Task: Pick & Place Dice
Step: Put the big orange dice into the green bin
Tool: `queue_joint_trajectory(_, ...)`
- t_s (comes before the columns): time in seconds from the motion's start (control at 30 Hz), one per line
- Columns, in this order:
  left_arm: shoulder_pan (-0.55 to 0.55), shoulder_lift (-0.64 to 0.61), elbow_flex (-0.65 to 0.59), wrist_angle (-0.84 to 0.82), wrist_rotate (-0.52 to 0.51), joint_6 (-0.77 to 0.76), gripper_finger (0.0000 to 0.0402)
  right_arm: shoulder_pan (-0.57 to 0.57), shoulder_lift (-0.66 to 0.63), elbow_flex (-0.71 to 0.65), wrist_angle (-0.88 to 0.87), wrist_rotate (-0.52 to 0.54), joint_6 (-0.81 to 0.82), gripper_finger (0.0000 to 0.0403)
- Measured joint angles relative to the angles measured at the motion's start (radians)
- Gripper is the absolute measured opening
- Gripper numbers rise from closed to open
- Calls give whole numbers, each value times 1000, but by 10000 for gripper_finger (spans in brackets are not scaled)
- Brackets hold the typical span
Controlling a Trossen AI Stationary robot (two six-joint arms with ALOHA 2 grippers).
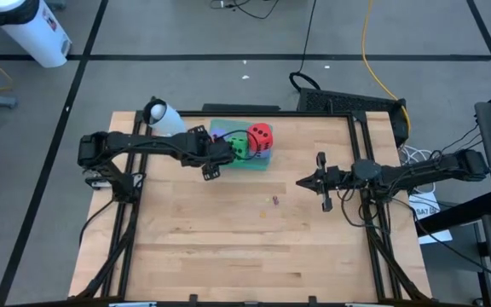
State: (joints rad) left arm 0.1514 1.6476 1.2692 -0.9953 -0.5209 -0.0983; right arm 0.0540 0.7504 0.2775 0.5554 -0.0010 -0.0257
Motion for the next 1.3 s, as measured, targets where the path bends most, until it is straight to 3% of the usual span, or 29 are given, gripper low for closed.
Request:
queue_joint_trajectory(0.2, 4, 0, -9, 50, 7, 79, 374, 0, 84, 0, 94, 0, -31, 0)
queue_joint_trajectory(0.43, 1, 2, -9, 106, 35, 200, 375, 0, 96, 0, 125, 0, -32, 0)
queue_joint_trajectory(0.77, 27, 1, -9, 128, 77, 127, 396, 0, 94, 0, 121, 0, -31, 0)
queue_joint_trajectory(1.07, 31, 3, 31, 136, 134, 165, 398, 0, 94, 0, 121, 0, -36, 0)
queue_joint_trajectory(1.3, 41, 3, 32, 136, 158, 190, 398, -1, 197, 2, 159, 24, -246, 0)
